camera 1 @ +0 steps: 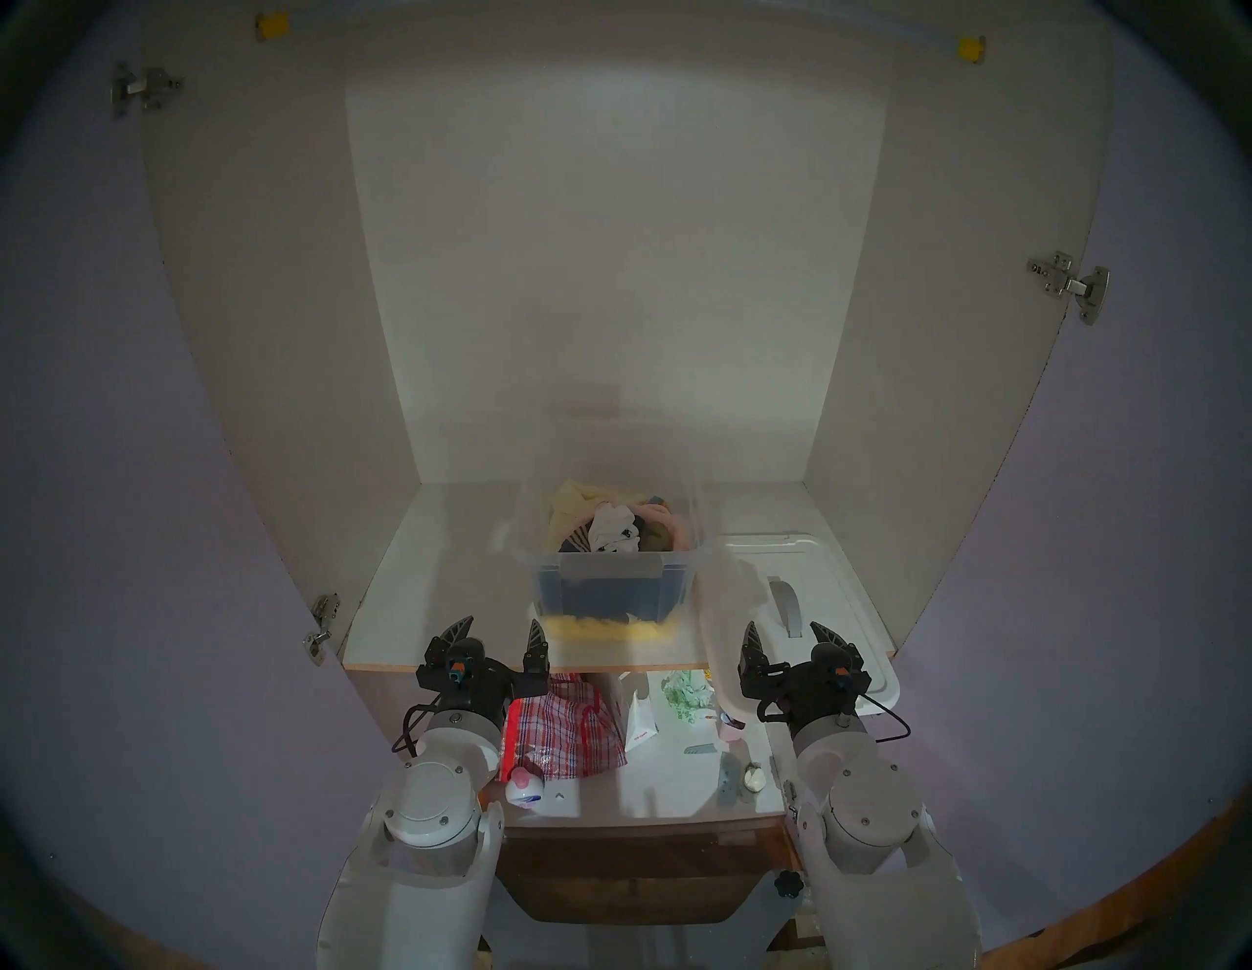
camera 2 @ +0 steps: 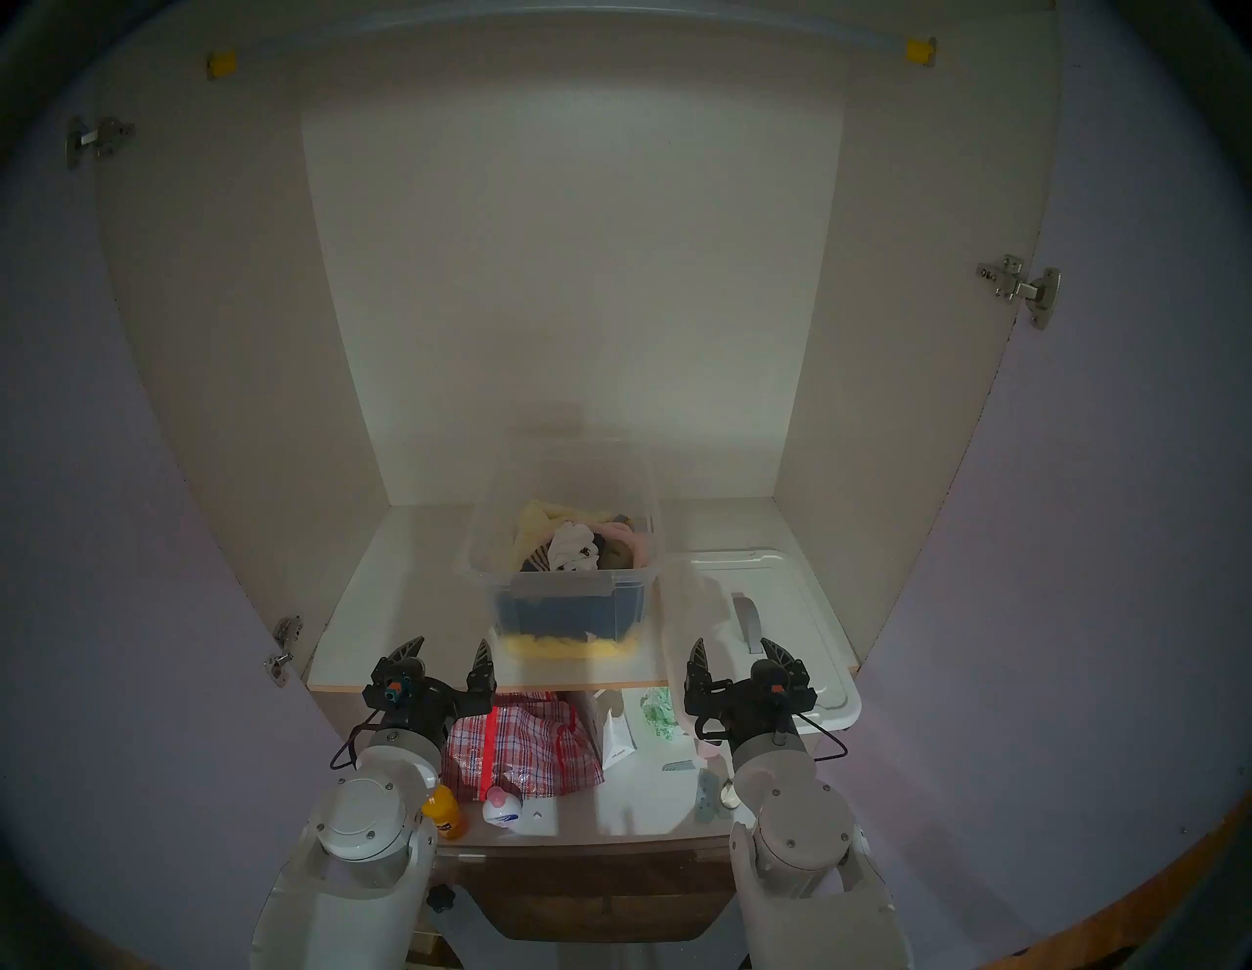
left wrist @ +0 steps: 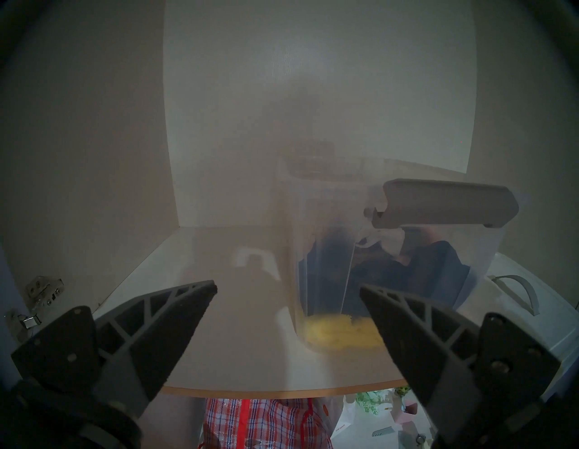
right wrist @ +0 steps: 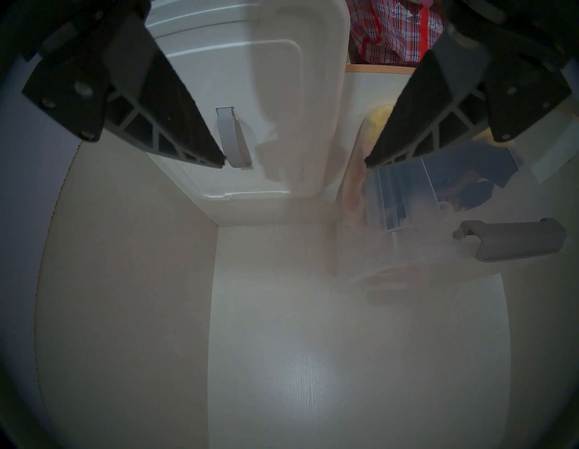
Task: Take socks out of the storage bin, place them on top of the cabinet, and put the lid back on the bin
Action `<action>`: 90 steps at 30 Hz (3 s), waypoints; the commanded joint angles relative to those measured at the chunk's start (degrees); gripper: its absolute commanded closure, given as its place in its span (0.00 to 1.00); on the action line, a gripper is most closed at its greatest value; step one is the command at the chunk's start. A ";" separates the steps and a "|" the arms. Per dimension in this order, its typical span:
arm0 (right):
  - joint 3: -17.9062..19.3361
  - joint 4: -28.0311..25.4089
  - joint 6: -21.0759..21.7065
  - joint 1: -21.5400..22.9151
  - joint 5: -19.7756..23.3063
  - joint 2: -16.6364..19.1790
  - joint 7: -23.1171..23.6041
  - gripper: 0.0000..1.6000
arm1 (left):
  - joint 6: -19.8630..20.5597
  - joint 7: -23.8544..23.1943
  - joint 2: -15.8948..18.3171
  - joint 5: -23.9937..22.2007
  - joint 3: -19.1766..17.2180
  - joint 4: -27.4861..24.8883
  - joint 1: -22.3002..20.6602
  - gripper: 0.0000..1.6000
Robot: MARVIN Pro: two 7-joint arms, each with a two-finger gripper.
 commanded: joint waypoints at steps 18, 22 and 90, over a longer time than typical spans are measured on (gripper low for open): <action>-0.07 -1.20 -0.28 0.48 0.01 -0.05 0.05 0.00 | 11.68 -13.99 13.45 -5.26 -0.73 -8.99 -10.64 0.00; -0.07 -1.22 -0.27 0.47 0.01 -0.05 0.05 0.00 | 15.55 -15.61 14.28 -5.24 0.10 -8.41 -15.23 0.00; -0.06 -1.23 -0.28 0.46 0.00 -0.07 0.06 0.00 | 32.42 -35.84 -2.92 19.31 21.35 70.39 -81.92 0.00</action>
